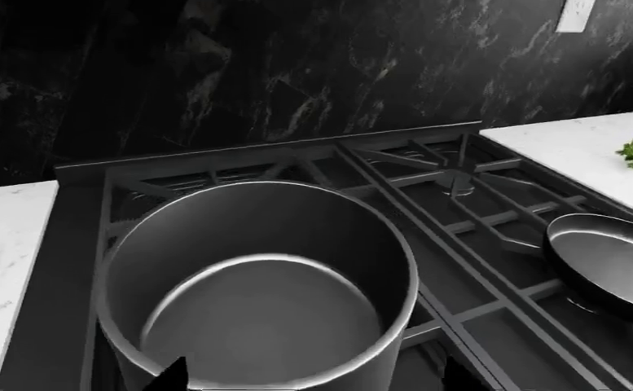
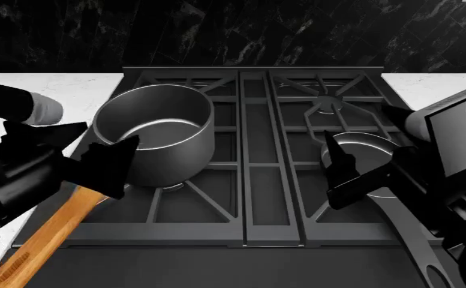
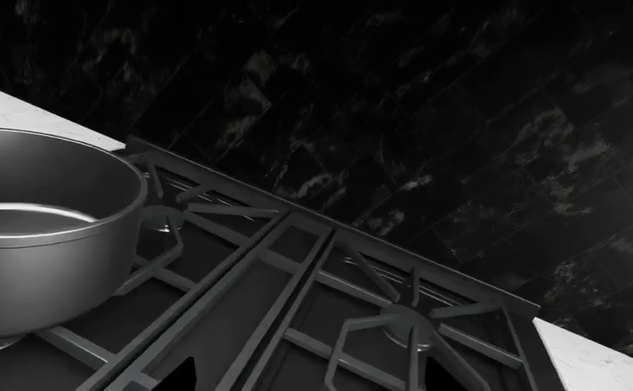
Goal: Place both pans onto different burners. Then place the celery and the sausage on different pans.
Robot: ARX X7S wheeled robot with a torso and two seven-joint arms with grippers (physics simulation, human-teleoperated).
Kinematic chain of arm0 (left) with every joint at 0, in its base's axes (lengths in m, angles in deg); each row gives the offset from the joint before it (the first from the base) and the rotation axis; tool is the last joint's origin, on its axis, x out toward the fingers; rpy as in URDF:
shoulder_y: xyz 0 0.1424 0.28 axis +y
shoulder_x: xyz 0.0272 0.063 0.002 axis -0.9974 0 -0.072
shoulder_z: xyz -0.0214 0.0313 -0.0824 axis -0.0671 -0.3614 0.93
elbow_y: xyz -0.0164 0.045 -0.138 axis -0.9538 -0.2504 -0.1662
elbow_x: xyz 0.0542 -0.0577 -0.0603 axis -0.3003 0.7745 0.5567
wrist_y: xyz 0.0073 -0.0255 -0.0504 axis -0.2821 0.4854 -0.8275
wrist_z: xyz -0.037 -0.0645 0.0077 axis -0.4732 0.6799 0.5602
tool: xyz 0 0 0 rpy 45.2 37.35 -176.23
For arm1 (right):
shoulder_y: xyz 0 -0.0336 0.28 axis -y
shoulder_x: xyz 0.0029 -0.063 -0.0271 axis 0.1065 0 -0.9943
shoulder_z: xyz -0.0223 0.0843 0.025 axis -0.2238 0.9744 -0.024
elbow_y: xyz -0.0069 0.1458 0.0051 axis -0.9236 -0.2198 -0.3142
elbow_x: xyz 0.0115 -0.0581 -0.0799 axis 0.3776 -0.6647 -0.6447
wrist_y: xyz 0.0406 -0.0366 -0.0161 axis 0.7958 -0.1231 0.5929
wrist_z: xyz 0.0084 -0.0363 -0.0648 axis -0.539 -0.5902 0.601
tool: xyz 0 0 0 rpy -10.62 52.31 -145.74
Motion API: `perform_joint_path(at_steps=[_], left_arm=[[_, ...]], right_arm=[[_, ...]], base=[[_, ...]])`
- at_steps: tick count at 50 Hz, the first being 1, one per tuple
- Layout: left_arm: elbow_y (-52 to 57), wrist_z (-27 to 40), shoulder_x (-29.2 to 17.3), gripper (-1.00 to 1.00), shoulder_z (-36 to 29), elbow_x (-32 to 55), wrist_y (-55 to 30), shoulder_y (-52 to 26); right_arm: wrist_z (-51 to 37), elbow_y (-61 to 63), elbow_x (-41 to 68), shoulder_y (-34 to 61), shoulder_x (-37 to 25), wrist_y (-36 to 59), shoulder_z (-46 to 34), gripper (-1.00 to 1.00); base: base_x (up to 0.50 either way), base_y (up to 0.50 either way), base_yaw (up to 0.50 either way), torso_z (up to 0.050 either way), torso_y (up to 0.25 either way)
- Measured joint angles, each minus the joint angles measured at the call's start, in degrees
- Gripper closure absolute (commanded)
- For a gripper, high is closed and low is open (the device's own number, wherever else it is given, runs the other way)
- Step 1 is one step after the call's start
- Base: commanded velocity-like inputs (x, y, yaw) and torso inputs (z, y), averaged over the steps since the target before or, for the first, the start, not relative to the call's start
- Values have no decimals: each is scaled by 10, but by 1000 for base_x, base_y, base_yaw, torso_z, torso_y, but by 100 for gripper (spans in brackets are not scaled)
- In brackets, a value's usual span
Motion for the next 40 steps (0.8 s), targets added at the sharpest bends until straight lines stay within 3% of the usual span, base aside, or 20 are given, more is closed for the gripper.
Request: perform_joint_path(at_steps=[14,40], left_arm=[[24,1,5,-100,37,7,49,7],[74,63,53,-100,31,-75,58,-20]], right_arm=[[-25,13,18,24,2,12,-3,-100],[-144,28,126,185,42,68,-31,-100]], base=[[0,0,0,0,0],[1,-10,0,0,0]])
